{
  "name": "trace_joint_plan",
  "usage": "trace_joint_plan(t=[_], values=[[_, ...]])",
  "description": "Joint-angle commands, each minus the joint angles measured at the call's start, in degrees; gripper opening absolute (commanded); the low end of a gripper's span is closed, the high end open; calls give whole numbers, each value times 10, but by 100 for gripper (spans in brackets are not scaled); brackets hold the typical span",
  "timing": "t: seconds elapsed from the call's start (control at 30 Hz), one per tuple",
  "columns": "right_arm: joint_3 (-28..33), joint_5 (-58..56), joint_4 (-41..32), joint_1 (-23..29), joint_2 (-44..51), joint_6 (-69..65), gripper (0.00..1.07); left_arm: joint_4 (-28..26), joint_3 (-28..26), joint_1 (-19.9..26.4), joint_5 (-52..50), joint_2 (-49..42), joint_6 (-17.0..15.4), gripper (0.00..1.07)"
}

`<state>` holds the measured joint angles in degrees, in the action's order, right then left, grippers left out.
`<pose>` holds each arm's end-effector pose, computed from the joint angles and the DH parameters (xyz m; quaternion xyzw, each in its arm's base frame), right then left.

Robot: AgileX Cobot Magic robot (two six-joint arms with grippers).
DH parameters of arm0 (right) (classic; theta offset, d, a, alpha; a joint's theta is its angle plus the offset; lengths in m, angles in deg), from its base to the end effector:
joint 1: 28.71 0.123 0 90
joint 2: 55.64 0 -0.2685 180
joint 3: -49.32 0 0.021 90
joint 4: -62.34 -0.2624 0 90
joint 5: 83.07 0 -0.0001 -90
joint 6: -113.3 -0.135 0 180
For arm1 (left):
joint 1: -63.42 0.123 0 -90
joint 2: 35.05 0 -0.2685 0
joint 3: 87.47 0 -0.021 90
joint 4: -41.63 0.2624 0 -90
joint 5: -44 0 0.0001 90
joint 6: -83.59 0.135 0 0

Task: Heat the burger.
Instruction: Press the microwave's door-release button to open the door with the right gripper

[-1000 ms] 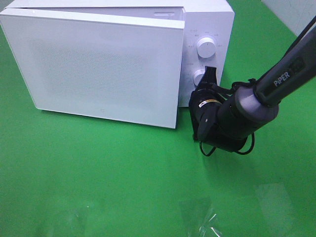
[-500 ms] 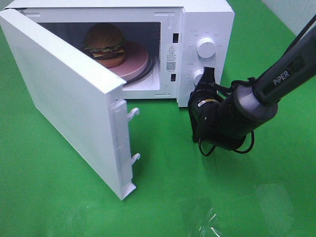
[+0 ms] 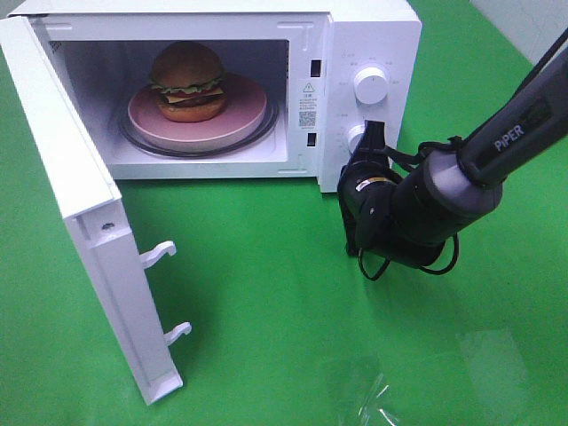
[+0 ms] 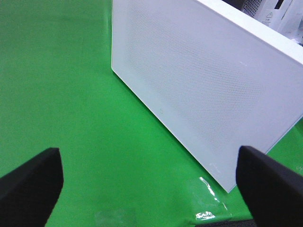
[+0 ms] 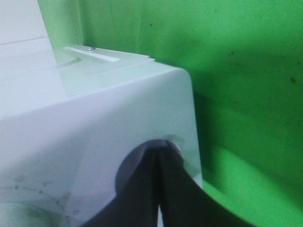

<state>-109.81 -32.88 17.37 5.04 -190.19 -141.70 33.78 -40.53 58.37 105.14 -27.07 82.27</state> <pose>0.3893 0.1720 0.0363 0.6076 0.5557 0.4066 0.3957 0.0557 -0.0211 0.2698 0.0313 0.8458 -0.0976 0.5236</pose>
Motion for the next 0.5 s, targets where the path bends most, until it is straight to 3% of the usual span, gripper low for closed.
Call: trace_joint_plan(t=[0.03, 0.5], values=[[-5, 61, 34, -17, 26, 3, 1, -1, 3, 1, -1, -3, 1, 91], [49, -71, 70, -10, 74, 6, 1, -1, 3, 1, -1, -3, 1, 91]])
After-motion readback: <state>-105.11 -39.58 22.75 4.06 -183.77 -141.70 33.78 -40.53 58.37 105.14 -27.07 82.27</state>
